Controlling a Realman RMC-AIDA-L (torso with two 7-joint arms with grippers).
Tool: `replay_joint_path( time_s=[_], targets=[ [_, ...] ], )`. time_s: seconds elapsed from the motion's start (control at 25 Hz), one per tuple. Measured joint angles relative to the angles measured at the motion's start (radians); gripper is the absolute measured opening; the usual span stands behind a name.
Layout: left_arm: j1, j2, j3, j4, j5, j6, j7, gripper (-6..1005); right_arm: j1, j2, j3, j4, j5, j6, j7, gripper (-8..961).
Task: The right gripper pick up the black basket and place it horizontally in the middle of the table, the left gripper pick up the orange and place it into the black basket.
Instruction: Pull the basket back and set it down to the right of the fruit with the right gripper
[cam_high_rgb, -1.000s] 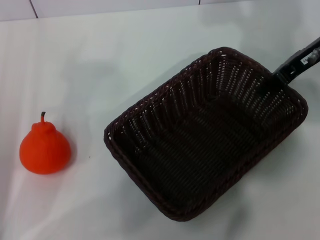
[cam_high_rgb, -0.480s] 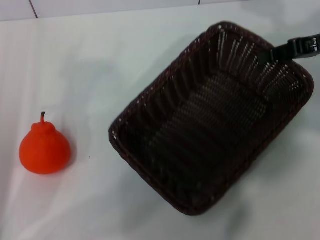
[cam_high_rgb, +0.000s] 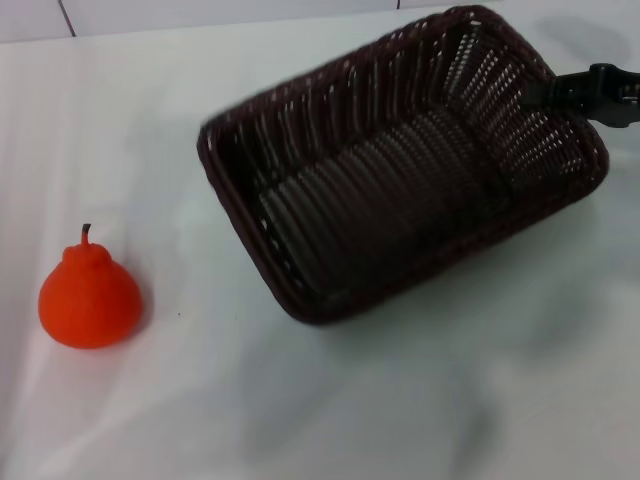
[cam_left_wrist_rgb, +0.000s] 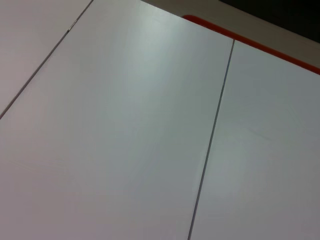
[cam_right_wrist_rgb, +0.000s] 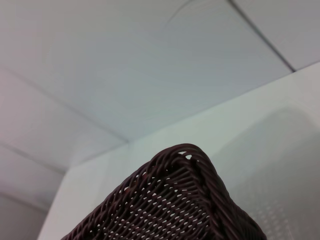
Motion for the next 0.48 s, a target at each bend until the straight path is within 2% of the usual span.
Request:
replay_joint_path(
  time_s=[0.48],
  targets=[
    [0.001,0.0,0.002,0.005,0.003,0.002,0.001,768,-0.021,0.115,0.032,0.049,0.068,-0.154,0.033,205]
  ],
)
